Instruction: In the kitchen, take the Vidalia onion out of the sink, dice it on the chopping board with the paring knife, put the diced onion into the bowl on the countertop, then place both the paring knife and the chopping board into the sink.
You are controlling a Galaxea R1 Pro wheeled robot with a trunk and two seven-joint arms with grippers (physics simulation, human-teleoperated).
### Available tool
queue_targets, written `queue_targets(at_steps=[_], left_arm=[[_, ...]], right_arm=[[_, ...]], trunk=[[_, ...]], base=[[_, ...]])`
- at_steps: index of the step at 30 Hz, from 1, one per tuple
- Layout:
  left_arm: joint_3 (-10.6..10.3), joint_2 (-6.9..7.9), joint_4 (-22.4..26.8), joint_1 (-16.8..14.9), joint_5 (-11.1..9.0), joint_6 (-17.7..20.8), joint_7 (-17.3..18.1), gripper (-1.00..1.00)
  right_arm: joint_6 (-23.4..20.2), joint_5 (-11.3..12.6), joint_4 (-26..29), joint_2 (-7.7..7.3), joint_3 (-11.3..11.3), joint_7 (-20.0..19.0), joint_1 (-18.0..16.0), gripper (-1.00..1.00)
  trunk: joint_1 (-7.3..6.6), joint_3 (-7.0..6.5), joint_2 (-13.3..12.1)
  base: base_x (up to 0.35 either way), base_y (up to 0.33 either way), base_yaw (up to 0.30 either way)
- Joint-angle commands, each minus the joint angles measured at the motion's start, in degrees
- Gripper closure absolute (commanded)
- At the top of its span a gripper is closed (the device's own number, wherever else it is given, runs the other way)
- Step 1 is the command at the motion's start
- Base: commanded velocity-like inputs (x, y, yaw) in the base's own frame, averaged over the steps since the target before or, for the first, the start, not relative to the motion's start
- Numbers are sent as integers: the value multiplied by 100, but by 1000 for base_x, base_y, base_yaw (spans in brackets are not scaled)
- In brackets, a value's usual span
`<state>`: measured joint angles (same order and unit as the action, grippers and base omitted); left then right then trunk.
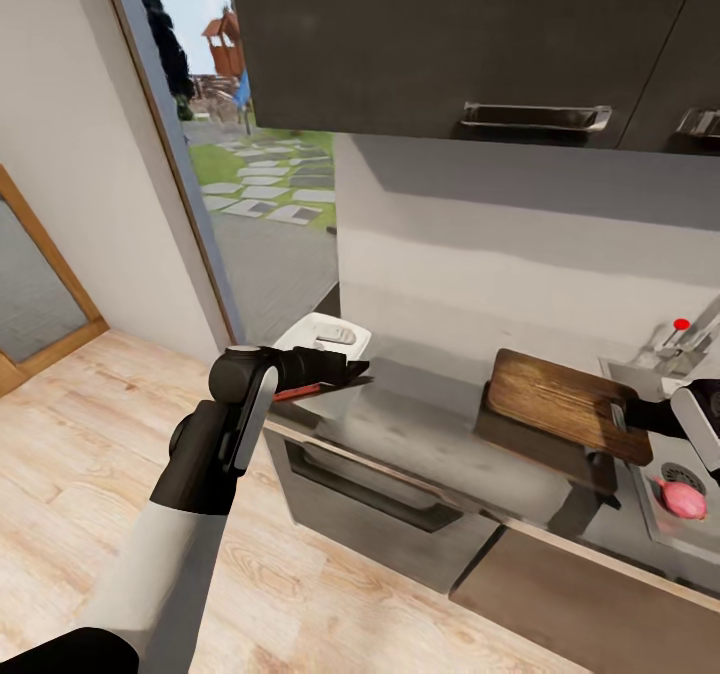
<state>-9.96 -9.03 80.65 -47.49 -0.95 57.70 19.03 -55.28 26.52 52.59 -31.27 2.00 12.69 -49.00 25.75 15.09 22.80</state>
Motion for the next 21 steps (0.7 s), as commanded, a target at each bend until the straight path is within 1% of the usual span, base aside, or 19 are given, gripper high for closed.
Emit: queue_targets(at_steps=[1, 4, 9, 12, 21], left_arm=[[3, -2, 4, -6, -8, 31, 4, -100], [3, -2, 4, -6, -10, 31, 4, -100], [3, -2, 4, -6, -11, 31, 4, -100], [3, -2, 4, -6, -11, 31, 4, -100], [3, -2, 4, -6, -10, 31, 4, -100]], right_arm=[[-18, 55, 5, -2, 0, 50, -5, 100], [-18, 55, 5, -2, -2, 50, -5, 100], [-18, 55, 5, -2, -12, 49, -5, 100], [-18, 55, 5, -2, -14, 48, -5, 100], [-18, 55, 5, 5, -22, 40, -5, 100]], trunk=[[3, 14, 12], [3, 17, 12], [3, 18, 12], [3, 18, 12], [3, 49, 12]], base=[[-5, 0, 0], [-59, 0, 0], [-231, 0, 0], [-135, 0, 0], [-17, 0, 0]])
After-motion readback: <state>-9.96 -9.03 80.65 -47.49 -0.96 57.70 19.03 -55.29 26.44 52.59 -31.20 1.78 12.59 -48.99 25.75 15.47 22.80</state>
